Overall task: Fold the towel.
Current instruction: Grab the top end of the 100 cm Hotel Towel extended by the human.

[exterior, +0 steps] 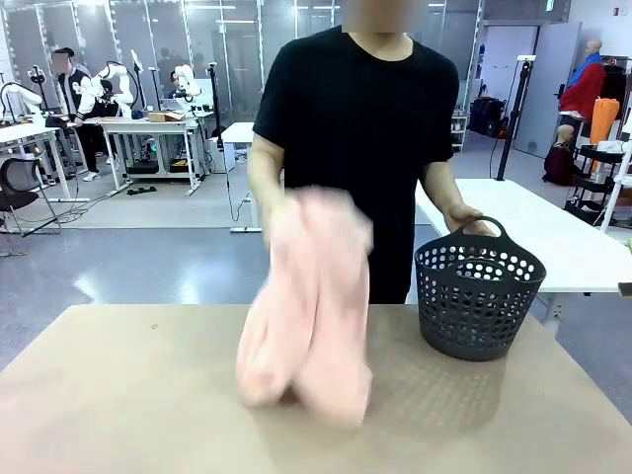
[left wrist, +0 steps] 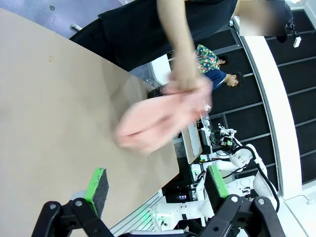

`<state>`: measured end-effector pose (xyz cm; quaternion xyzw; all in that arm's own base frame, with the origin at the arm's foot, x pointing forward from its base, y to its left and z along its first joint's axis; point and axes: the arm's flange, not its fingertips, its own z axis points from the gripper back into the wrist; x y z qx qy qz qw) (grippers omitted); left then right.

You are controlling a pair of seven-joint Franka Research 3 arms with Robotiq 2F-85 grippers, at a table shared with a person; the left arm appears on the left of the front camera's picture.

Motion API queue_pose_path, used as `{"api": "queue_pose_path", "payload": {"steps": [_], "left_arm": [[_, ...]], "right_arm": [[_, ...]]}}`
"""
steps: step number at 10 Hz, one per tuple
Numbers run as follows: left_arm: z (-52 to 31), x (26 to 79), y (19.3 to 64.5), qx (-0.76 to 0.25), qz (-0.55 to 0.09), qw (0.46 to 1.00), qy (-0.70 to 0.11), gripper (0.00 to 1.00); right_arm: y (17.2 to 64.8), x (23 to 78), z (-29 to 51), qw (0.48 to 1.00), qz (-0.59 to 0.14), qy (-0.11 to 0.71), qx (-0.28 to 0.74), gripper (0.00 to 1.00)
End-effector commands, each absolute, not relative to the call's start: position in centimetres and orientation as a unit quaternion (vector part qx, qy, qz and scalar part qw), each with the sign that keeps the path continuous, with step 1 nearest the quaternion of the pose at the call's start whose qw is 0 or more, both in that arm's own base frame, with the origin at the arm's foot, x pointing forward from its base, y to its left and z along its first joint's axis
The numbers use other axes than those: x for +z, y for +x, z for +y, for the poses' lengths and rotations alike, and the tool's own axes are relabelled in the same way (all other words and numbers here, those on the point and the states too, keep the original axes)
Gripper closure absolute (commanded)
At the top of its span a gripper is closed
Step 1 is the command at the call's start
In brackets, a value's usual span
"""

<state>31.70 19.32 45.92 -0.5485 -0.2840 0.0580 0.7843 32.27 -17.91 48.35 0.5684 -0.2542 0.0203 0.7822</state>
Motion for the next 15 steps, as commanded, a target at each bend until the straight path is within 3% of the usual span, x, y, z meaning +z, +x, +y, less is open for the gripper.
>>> {"api": "queue_pose_path", "payload": {"steps": [1,15], "left_arm": [[19.4,45.99,31.7,0.052,-0.285,0.782,-0.552,0.0],[19.4,45.99,31.7,0.052,-0.285,0.782,-0.552,0.0]], "right_arm": [[32.36,48.4,-17.93,0.778,-0.258,0.573,0.023,0.0],[32.36,48.4,-17.93,0.778,-0.258,0.573,0.023,0.0]]}}
